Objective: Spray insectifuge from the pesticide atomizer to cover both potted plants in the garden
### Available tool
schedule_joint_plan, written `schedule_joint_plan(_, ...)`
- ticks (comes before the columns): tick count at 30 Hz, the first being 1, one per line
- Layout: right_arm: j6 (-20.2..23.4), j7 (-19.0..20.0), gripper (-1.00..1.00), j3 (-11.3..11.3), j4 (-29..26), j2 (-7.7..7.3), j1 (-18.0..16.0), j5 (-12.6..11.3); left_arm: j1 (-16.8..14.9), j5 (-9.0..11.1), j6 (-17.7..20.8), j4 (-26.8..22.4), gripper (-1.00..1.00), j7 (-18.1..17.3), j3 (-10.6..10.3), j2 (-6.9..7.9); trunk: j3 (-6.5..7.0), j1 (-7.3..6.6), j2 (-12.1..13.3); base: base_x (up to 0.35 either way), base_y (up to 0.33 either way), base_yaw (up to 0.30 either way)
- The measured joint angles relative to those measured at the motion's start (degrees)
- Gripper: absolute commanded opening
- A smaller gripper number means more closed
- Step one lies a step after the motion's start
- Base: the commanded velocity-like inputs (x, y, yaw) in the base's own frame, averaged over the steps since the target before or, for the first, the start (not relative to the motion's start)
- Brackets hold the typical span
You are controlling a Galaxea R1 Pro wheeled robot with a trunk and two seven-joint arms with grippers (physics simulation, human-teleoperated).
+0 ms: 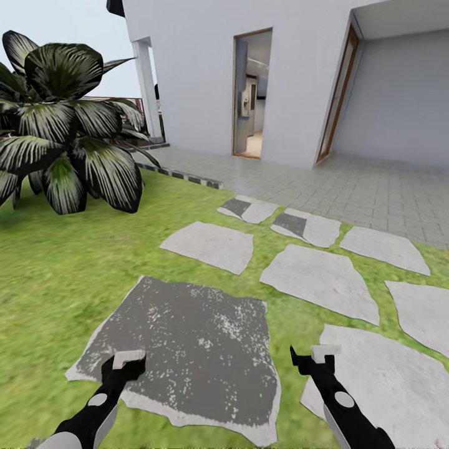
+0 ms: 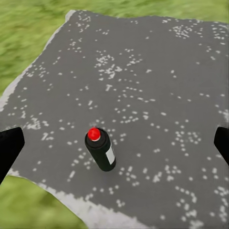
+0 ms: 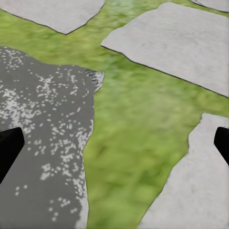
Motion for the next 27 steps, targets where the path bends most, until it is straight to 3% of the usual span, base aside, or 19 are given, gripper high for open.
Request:
schedule_joint_plan(12, 0.0, -0.1, 1.00, 0.0, 0.0, 0.01, 0.0, 0.0, 0.0, 0.0, 0.0, 0.0, 1.00, 0.0, 0.0, 0.00, -3.24, 2.64, -4.8, 0.000, 0.000, 0.000)
schedule_joint_plan(27, 0.0, -0.1, 1.00, 0.0, -0.1, 0.10, 0.0, 0.0, -0.1, 0.4, 0.0, 0.0, 1.00, 0.0, 0.0, 0.07, -7.60, 3.03, -5.0, 0.000, 0.000, 0.147)
